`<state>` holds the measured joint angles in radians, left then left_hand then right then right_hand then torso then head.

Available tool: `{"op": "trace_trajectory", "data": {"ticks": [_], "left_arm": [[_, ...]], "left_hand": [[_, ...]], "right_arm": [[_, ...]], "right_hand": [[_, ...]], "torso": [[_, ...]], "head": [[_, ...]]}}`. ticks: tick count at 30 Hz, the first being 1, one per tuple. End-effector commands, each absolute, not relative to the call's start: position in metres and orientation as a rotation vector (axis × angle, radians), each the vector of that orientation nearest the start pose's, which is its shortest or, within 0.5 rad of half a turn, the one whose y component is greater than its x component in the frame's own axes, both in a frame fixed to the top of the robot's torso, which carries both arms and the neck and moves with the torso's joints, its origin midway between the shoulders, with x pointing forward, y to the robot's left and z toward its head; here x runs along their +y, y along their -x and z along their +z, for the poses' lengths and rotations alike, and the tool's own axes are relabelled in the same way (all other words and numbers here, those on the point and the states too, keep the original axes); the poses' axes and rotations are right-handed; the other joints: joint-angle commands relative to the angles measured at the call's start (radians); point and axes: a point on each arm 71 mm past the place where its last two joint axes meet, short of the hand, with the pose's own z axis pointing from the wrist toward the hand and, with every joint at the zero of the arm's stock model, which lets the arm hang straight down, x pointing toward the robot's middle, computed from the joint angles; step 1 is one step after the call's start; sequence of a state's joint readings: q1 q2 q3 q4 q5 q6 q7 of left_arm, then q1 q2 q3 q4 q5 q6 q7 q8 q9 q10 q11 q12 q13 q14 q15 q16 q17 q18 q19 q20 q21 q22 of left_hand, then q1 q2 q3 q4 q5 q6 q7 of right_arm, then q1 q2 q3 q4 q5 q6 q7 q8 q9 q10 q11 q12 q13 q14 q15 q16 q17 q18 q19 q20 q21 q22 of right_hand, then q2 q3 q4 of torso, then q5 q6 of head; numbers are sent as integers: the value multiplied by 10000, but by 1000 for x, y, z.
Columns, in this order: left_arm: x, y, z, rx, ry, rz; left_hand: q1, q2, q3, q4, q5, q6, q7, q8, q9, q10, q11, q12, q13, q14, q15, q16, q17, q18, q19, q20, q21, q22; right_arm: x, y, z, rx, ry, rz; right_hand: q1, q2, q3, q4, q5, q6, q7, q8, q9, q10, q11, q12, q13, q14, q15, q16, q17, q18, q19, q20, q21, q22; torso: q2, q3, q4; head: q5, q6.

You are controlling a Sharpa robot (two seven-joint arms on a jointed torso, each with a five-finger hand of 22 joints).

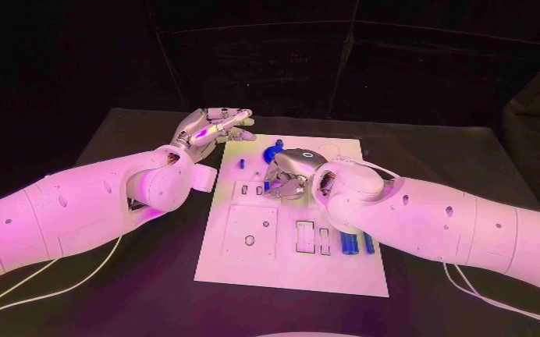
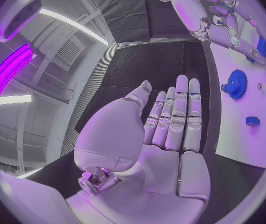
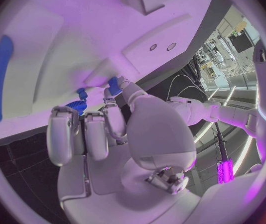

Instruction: Assemble the parts on the task board

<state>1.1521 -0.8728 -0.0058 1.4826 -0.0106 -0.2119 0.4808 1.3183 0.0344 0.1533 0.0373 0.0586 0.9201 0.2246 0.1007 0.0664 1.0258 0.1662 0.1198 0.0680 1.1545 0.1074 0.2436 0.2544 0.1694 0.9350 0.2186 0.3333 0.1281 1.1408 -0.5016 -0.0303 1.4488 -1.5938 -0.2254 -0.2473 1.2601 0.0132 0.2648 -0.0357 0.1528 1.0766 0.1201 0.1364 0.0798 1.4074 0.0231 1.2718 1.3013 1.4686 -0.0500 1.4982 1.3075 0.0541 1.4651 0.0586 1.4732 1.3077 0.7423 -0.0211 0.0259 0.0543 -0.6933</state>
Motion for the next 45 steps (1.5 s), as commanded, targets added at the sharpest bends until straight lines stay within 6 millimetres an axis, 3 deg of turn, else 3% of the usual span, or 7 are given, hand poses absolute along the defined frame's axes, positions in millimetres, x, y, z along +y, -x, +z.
{"op": "trace_trajectory", "data": {"ticks": [1, 10, 16, 31, 40, 45], "left_arm": [[232, -491, -184, 13455, 10838, -16412], [233, -492, -184, 13461, 10843, -16406], [233, -492, -184, 13469, 10847, -16404], [233, -492, -184, 13485, 10860, -16385], [233, -492, -184, 13497, 10864, -16388], [234, -492, -185, 13594, 10881, -16283]], "left_hand": [[-50, 34, 18, -8, 8, 21, 59, -36, -10, 40, 26, -43, -8, 8, 8, -57, 11, 137, 50, 12, -64, -17], [-62, 32, 40, -24, 7, 30, 57, -38, -9, 52, 25, -46, -7, 7, 6, -71, 24, 137, 52, 12, -72, -24], [-62, 32, 40, -24, 7, 30, 57, -38, -9, 52, 25, -46, -7, 7, 6, -71, 24, 137, 52, 12, -72, -24], [-62, 32, 40, -24, 7, 30, 57, -38, -9, 52, 25, -46, -7, 7, 6, -71, 24, 137, 52, 12, -72, -24], [-62, 32, 40, -24, 7, 30, 57, -38, -9, 52, 25, -46, -7, 7, 6, -71, 24, 137, 52, 12, -72, -24], [-86, 27, 68, -43, 8, 40, 54, -43, -8, 64, 20, -54, -6, 44, -3, -70, 52, 141, 77, 7, -71, -28]], "right_arm": [[-50, -465, -217, 17797, 3838, 6870], [-49, -465, -218, 17921, 4003, 6785], [-49, -464, -218, 17870, 3951, 6778], [-48, -465, -216, 17674, 3713, 6765], [-49, -465, -213, 17369, 3425, 6741], [-52, -461, -205, 16215, 2980, 7410]], "right_hand": [[-143, -109, 13, 8, 138, 14, -73, -88, 7, -107, 34, -92, -65, 700, 30, -61, 1107, -14, -31, -5, -67, -36], [-378, -435, -34, 41, 514, -196, 34, -249, -51, -228, 127, -262, -189, 693, 111, -88, 1079, 4, -70, 71, -126, -136], [-456, -520, -54, 64, 590, -287, 72, -315, -71, -263, 159, -312, -227, 692, 136, -94, 1075, 8, -75, 96, -140, -157], [-1033, -905, -572, 424, 66, -816, 204, -600, -110, -498, 302, -655, -520, 672, 262, -161, 995, 46, -143, 218, -250, -357], [-1267, -1016, -1016, 732, -118, -1046, 257, -659, -105, -607, 350, -778, -640, 665, 302, -190, 968, 58, -160, 255, -294, -428], [-1287, -1133, -1399, 948, 62, -1362, 336, -702, -122, -733, 423, -914, -781, 666, 358, -195, 975, 67, -170, 302, -324, -480]], "torso": [[4, -7, 12], [-2, -8, 3], [2, -2, -2], [-1, -2, 4], [6, 0, 5], [-13, 9, 9]], "head": [[-16, 18], [-14, -1], [-13, -7], [-46, -21], [-46, -49], [-38, -42]]}}
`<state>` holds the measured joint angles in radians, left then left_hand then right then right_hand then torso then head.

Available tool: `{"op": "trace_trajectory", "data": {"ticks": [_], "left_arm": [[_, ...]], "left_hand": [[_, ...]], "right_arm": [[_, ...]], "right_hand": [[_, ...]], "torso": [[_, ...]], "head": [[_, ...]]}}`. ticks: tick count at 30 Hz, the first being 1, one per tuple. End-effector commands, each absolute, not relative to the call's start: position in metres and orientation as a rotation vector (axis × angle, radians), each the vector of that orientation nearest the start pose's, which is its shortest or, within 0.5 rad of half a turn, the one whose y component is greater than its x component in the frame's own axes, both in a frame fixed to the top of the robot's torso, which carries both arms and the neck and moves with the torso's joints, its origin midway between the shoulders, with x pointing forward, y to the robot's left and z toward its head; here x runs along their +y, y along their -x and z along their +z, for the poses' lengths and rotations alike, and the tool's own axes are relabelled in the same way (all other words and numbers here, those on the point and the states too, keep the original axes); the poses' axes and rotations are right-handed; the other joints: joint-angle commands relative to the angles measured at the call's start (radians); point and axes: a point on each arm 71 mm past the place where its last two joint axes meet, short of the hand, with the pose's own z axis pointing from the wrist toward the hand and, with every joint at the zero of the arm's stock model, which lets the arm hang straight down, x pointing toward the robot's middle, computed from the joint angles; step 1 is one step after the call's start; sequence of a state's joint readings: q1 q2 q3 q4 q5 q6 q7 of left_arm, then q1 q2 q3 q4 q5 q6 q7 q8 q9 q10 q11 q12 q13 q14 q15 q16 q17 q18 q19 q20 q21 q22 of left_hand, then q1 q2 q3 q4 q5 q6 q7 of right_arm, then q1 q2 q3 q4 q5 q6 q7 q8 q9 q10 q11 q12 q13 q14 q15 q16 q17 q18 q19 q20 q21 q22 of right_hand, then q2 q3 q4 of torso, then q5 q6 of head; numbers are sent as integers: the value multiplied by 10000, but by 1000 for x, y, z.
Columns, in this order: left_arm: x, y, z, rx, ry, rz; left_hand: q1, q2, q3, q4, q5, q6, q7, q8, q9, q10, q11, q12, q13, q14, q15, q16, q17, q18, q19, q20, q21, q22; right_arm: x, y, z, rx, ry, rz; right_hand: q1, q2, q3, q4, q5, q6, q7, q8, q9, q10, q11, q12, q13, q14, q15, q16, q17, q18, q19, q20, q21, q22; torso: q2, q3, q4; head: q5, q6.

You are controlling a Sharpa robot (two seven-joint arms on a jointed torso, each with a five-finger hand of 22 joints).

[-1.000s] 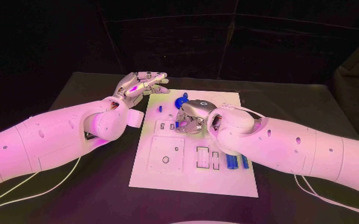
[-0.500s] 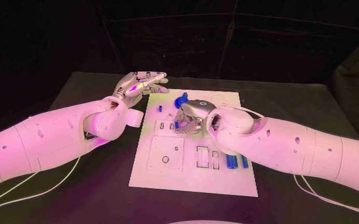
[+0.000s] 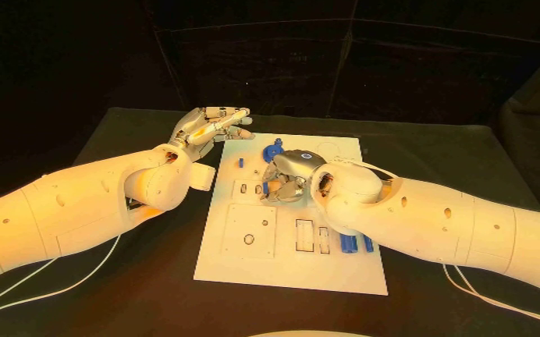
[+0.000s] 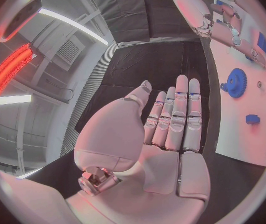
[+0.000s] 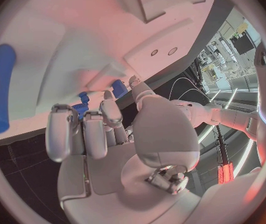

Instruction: Assemble the parts on the task board

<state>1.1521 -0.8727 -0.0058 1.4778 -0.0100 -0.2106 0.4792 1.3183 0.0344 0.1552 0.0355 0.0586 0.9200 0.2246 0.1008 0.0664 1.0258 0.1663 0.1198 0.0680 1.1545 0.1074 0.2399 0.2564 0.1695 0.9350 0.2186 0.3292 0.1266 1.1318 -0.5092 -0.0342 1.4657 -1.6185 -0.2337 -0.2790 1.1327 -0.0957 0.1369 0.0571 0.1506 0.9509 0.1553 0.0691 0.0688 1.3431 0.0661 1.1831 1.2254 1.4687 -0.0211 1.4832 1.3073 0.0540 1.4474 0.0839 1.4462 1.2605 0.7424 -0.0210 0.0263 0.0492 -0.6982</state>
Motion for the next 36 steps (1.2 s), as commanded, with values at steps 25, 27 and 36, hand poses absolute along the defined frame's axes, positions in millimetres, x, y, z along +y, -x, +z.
{"op": "trace_trajectory", "data": {"ticks": [25, 27, 36], "left_arm": [[221, -489, -195, 22837, 3747, -5983], [218, -492, -193, 23030, 3428, -5293], [197, -500, -195, 23350, 2765, -3810]], "left_hand": [[-2150, 54, -2202, 2103, -9, 1542, -1605, 2792, 1878, 2345, -1806, 7412, 6514, 4089, -1824, 13108, 12864, -853, 5316, -1944, 9549, 9606], [-2089, 191, -2265, 2181, 3, 1522, -1663, 3120, 2132, 2360, -1829, 7885, 6998, 4094, -1868, 13119, 12881, -870, 5318, -1943, 9586, 9666], [-2039, 286, -3054, 2497, 2, 687, -1792, 4628, 3538, 2399, -1896, 9330, 8418, 4163, -1963, 13309, 13144, -1005, 5464, -1998, 10138, 10562]], "right_arm": [[-210, -486, -134, 15823, -2100, 10796], [-214, -488, -134, 15853, -2212, 10686], [-218, -494, -136, 16142, -2355, 10260]], "right_hand": [[1044, 410, -1294, 203, 620, -435, 39, 280, 42, -653, 42, -516, -597, 253, 102, -1322, -692, 447, -840, 92, -1294, -2167], [1057, 427, -1313, 200, 642, -426, 33, 293, 43, -655, 36, -522, -608, 253, 97, -1341, -710, 449, -839, 87, -1309, -2187], [1087, 493, -1383, 204, 754, -418, 21, 325, 40, -644, 22, -511, -619, 251, 80, -1414, -784, 462, -846, 68, -1374, -2282]], "torso": [[-612, 128, -92], [-643, 155, -98], [-695, 196, -85]], "head": [[114, -160], [134, -180], [167, -206]]}}
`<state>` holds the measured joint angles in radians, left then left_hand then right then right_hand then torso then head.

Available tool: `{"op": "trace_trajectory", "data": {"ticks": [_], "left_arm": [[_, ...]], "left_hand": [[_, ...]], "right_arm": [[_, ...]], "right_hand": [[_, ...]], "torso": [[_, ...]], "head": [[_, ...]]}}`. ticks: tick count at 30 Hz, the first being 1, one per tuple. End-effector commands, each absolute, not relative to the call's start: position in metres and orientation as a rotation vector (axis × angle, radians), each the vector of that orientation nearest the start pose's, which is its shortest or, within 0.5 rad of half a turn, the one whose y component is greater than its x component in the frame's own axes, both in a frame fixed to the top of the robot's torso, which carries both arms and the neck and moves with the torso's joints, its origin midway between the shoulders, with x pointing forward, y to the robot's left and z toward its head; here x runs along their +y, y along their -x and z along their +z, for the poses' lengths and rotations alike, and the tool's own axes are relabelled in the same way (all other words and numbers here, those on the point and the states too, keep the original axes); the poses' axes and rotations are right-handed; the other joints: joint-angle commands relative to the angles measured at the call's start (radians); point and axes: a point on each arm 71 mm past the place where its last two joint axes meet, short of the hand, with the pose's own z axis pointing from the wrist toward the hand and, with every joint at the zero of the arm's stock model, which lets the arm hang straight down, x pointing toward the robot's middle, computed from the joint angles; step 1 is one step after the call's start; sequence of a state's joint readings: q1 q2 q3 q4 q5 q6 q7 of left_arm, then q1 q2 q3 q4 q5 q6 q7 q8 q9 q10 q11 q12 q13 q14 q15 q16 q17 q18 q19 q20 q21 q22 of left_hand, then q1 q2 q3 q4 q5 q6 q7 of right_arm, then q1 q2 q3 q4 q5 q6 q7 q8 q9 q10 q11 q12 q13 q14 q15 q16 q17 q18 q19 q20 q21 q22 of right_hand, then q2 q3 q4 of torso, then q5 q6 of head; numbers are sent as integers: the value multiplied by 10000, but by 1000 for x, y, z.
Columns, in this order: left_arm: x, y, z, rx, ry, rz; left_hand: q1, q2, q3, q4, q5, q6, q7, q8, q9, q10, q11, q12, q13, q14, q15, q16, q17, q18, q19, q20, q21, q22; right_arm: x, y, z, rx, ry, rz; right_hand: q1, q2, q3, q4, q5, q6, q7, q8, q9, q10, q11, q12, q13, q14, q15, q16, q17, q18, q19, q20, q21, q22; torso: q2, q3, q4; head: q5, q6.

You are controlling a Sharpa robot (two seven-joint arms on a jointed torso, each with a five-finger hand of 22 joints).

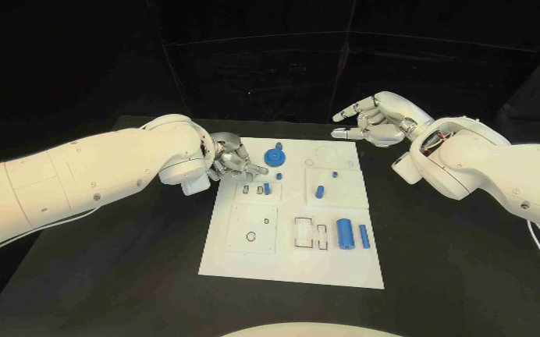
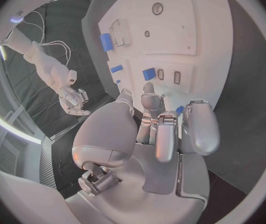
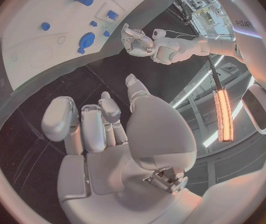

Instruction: Assemble the parts on the task board

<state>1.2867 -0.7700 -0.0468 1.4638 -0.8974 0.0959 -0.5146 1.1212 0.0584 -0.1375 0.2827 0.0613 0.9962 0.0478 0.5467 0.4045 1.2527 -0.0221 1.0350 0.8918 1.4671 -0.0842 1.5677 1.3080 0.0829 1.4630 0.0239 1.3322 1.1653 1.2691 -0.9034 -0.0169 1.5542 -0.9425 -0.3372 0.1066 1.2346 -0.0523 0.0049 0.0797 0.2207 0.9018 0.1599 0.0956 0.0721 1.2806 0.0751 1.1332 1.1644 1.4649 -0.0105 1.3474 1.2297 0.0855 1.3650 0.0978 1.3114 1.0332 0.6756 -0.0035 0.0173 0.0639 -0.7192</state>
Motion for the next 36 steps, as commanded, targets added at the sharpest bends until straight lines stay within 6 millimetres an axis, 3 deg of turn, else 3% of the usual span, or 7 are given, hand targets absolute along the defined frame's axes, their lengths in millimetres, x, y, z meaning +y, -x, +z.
{"op": "trace_trajectory", "data": {"ticks": [1, 9, 14, 22, 36], "left_arm": [[195, -501, -195, 23354, 2740, -3774], [177, -508, -202, 23464, 2496, -3462], [170, -510, -206, 23514, 2356, -3414], [160, -512, -207, 23611, 2162, -3419], [147, -515, -208, 23707, 1932, -3430]], "left_hand": [[-95, 31, -184, 30, -41, -93, -24, 226, 212, 158, -28, 246, 251, 1036, -51, 31, 2628, -154, 201, -55, 162, 263], [-257, 29, -487, 42, -87, -201, -73, 546, 531, 281, -75, 547, 562, 1036, -81, 31, 2628, -212, 273, -88, 399, 644], [-253, 31, -508, 34, -85, -216, -76, 571, 559, 283, -78, 561, 576, 1036, -84, 31, 2628, -216, 278, -91, 416, 671], [-238, 34, -524, 22, -80, -231, -80, 596, 588, 290, -81, 582, 597, 1036, -86, 31, 2628, -223, 286, -93, 442, 714], [-47, 86, -543, -72, -69, -341, -83, 710, 734, 253, -84, 595, 599, 1036, -89, 31, 2628, -223, 272, -99, 459, 739]], "right_arm": [[-219, -494, -137, 16157, -2359, 10227], [-218, -498, -138, 16244, -2425, 10032], [-217, -500, -139, 16290, -2422, 9990], [-216, -502, -140, 16270, -2403, 9971], [-214, -504, -141, 16372, -2361, 9984]], "right_hand": [[66, 60, -69, -20, 56, 73, -25, 61, 6, -21, -69, -14, -12, 288, -27, -63, -16, 149, -23, -72, -31, -15], [55, 64, -98, -10, 71, 73, -27, 68, 5, -27, -70, -23, -25, 285, -29, -87, -42, 154, -30, -75, -52, -48], [54, 71, -111, -6, 84, 73, -28, 72, 5, -33, -70, -30, -35, 286, -31, -93, -46, 154, -28, -77, -58, -54], [58, 126, -194, 20, 236, 65, -34, 97, 0, -26, -78, -15, -42, 301, -39, -112, -40, 151, -5, -88, -82, -64], [74, 168, -276, 40, 390, 57, -38, 122, -4, -59, -83, -52, -97, 306, -46, -154, -69, 156, 2, -97, -123, -110]], "torso": [[-16, 22, -1], [15, 23, -19], [19, 12, 2], [29, 26, -17], [27, 16, -5]], "head": [[23, -2], [59, -36], [26, -92], [57, -152], [6, -202]]}}
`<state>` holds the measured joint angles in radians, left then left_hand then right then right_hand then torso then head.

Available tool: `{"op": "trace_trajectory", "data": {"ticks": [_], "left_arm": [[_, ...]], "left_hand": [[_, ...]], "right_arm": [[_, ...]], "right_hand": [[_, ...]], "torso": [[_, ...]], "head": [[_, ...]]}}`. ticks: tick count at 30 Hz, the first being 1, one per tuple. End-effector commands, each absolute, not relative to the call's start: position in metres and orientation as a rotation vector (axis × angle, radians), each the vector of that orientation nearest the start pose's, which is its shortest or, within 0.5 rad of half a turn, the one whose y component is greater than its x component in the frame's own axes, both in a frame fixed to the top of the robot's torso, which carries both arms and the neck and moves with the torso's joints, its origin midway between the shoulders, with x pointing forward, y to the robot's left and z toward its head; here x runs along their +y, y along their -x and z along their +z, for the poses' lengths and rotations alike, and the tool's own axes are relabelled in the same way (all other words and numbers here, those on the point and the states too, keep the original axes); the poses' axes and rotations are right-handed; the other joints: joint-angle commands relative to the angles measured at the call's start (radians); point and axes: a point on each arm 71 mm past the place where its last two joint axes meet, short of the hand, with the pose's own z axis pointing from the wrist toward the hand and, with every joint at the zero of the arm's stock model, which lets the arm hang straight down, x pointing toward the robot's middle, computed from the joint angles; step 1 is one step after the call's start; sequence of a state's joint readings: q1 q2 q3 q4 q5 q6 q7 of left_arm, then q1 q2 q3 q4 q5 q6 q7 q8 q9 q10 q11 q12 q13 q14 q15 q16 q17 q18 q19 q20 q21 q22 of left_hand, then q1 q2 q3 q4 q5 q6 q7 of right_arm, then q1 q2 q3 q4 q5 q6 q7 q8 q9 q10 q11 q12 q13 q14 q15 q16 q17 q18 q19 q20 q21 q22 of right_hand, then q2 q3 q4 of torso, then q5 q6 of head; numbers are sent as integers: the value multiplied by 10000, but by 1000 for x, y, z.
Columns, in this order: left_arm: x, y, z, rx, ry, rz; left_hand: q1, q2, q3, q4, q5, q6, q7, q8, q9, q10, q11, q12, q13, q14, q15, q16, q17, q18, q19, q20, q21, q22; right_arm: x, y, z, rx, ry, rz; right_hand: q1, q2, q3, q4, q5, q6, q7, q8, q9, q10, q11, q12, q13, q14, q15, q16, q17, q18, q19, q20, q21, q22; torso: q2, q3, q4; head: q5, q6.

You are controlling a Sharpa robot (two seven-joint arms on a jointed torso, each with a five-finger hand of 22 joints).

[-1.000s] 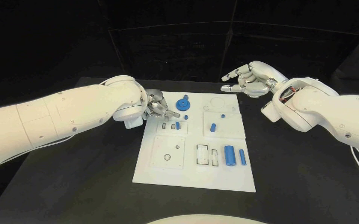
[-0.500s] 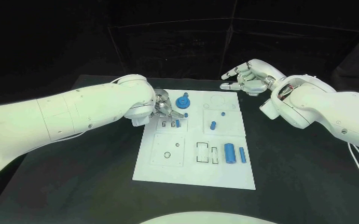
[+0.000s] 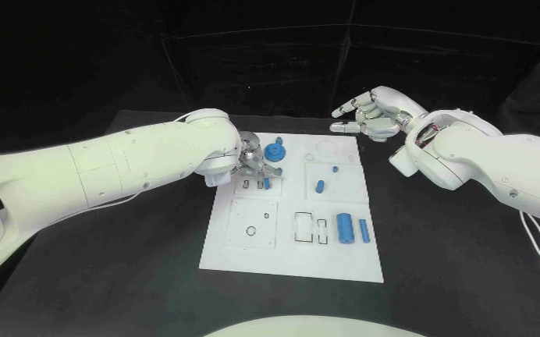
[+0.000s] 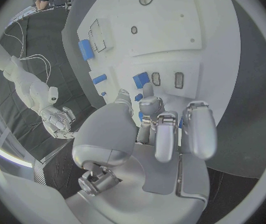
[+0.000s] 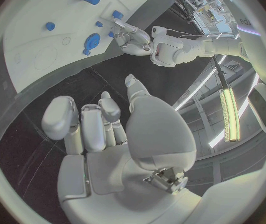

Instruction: Assemble the parts on the task board

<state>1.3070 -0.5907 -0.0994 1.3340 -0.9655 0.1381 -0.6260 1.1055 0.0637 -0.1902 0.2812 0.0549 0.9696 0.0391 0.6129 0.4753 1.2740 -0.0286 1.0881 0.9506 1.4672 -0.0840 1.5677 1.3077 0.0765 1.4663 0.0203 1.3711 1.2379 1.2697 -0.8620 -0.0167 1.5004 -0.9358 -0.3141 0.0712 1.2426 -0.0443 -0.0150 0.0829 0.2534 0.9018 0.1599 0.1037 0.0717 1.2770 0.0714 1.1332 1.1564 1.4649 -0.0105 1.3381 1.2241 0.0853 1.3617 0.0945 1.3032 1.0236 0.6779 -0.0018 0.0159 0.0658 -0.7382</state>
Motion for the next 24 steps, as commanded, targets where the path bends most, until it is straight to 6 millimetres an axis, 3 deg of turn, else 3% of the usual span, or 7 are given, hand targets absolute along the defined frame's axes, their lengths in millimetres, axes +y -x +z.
{"op": "trace_trajectory", "data": {"ticks": [1, 24], "left_arm": [[147, -515, -208, 23723, 1916, -3417], [144, -516, -213, 24148, 1578, -3070]], "left_hand": [[140, 40, -11, -72, -3, -85, 4, 60, 42, 43, -20, 75, 25, 1036, -91, 31, 2631, -162, 240, -63, 79, 28], [445, 42, 1, -272, -3, -169, -5, 190, 210, 54, -27, 146, 96, 1036, -94, 31, 2631, -175, 240, -64, 141, 135]], "right_arm": [[-214, -504, -141, 16384, -2357, 9987], [-211, -505, -142, 16523, -2319, 10014]], "right_hand": [[-5, 89, -78, 7, 63, 57, -39, 41, 0, -23, -47, -53, -17, 306, -46, -62, -13, 158, 35, -64, -41, -14], [13, 127, -113, 18, 155, 54, -41, 57, -2, -36, -50, -65, -38, 308, -49, -84, -25, 160, 39, -67, -63, -36]], "torso": [[3, -5, 6], [4, 0, 13]], "head": [[-16, -19], [-50, -118]]}}
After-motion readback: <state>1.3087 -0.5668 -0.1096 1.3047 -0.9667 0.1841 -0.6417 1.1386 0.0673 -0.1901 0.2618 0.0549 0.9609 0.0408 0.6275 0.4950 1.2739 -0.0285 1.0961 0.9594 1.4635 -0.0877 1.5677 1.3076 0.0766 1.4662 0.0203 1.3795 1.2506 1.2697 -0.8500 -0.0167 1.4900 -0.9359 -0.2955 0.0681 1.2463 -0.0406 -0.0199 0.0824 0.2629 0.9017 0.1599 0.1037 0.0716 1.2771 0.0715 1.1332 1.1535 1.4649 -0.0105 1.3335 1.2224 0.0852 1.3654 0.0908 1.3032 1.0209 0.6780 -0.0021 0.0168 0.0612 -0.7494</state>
